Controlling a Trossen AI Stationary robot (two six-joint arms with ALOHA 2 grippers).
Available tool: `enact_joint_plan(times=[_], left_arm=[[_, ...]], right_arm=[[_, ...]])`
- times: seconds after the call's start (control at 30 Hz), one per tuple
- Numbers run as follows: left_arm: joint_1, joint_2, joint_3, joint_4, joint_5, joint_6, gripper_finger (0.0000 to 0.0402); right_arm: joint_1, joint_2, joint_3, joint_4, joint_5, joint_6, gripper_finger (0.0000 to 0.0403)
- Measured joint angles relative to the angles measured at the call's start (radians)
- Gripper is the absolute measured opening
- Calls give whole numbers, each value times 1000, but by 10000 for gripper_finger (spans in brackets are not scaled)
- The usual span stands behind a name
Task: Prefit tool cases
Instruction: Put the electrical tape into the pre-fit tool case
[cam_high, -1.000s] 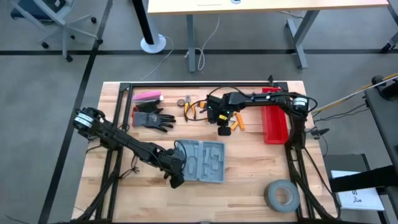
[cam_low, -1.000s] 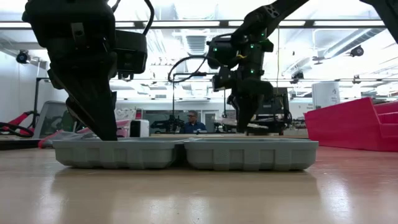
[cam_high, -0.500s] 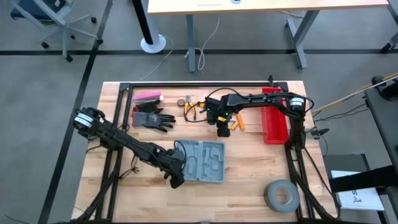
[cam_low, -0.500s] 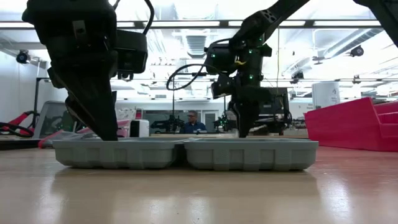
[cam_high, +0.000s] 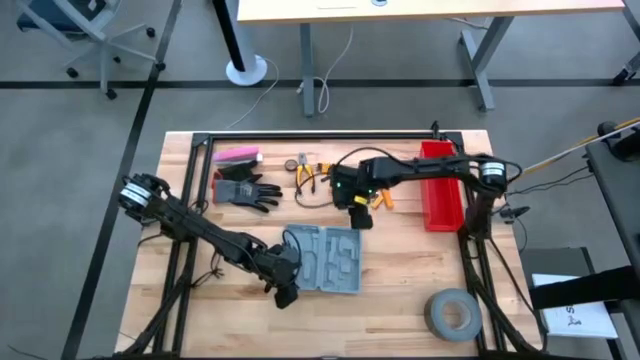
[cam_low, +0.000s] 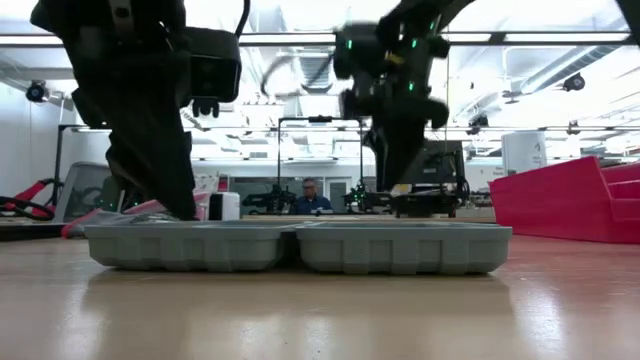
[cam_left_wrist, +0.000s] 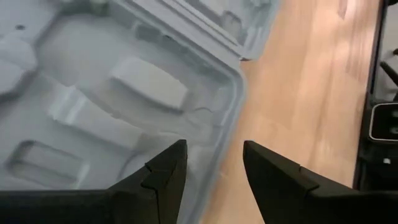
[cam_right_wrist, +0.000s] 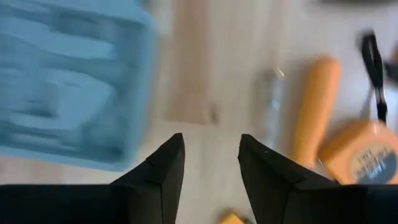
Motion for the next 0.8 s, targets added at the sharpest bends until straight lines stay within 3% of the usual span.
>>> enact_joint_plan(times=[0.37,0.8], left_arm=[[-13,125,68,-9,-10,-3,165],[-42,140,136,-16,25,-30,165]], right_arm=[[231,-21,0,114,-23,82,106],[346,-27,0,120,-19,212,98]])
